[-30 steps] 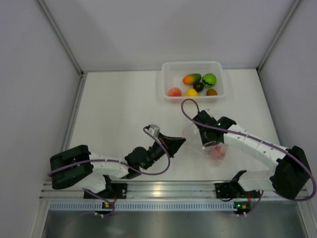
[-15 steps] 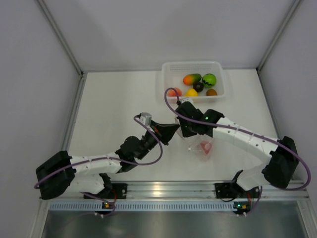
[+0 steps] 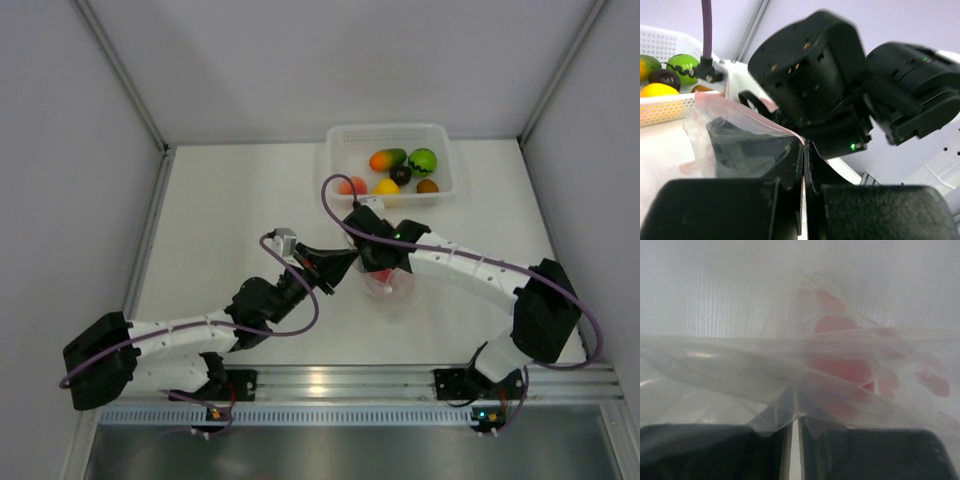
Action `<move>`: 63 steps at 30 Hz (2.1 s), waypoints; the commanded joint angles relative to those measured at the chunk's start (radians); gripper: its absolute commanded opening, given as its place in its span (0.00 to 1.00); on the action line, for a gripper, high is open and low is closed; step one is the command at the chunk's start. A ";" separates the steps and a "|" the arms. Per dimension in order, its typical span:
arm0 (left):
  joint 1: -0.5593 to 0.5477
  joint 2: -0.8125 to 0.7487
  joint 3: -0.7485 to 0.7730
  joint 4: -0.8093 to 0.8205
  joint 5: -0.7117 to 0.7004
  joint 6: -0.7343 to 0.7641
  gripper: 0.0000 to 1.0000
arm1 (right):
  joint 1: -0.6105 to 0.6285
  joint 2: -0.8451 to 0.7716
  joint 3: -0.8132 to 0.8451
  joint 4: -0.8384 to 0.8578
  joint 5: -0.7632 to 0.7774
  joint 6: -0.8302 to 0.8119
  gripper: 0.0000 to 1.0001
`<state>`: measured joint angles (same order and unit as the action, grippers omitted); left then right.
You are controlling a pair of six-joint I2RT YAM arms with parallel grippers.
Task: Open the zip-top bag and remove the fake food
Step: Adjust the zipper food storage bag at the center of the board.
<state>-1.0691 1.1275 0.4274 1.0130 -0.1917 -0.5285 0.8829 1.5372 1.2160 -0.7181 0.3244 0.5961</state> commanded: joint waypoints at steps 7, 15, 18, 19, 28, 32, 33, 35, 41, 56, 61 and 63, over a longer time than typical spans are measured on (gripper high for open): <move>-0.002 -0.002 -0.007 0.084 -0.025 -0.007 0.00 | 0.008 0.029 -0.032 0.076 0.045 0.036 0.08; -0.003 0.038 -0.039 0.099 -0.032 -0.016 0.00 | 0.013 -0.034 -0.090 0.008 0.047 0.015 0.15; -0.008 0.057 -0.041 0.111 -0.031 -0.016 0.00 | 0.014 -0.046 -0.095 -0.018 0.067 -0.005 0.19; -0.009 0.060 -0.039 0.110 -0.032 -0.011 0.00 | 0.014 -0.045 -0.093 -0.027 0.082 -0.007 0.22; -0.025 0.040 -0.041 0.111 -0.037 -0.016 0.00 | 0.007 -0.037 -0.105 -0.078 0.199 -0.009 0.26; -0.026 -0.001 -0.050 0.110 -0.035 -0.011 0.00 | -0.012 -0.071 -0.122 -0.069 0.203 -0.010 0.26; -0.026 -0.003 -0.053 0.110 -0.038 -0.010 0.00 | -0.018 -0.077 -0.133 -0.063 0.202 -0.015 0.26; -0.026 0.000 -0.055 0.110 -0.041 -0.011 0.00 | -0.025 -0.075 -0.133 -0.072 0.203 -0.019 0.27; -0.026 0.023 -0.050 0.110 -0.045 -0.025 0.00 | -0.030 -0.048 -0.159 -0.098 0.200 -0.018 0.31; -0.026 0.037 -0.045 0.110 -0.061 -0.016 0.00 | -0.032 -0.092 -0.197 -0.083 0.032 -0.058 0.48; -0.028 0.060 -0.035 0.110 -0.066 -0.018 0.00 | -0.032 -0.083 -0.135 -0.179 0.001 -0.085 0.50; -0.031 0.071 -0.030 0.110 -0.064 -0.013 0.00 | -0.032 -0.089 -0.125 -0.188 -0.001 -0.093 0.53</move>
<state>-1.0950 1.1854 0.3813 1.0485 -0.2413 -0.5480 0.8612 1.4807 1.0378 -0.8341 0.3416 0.5301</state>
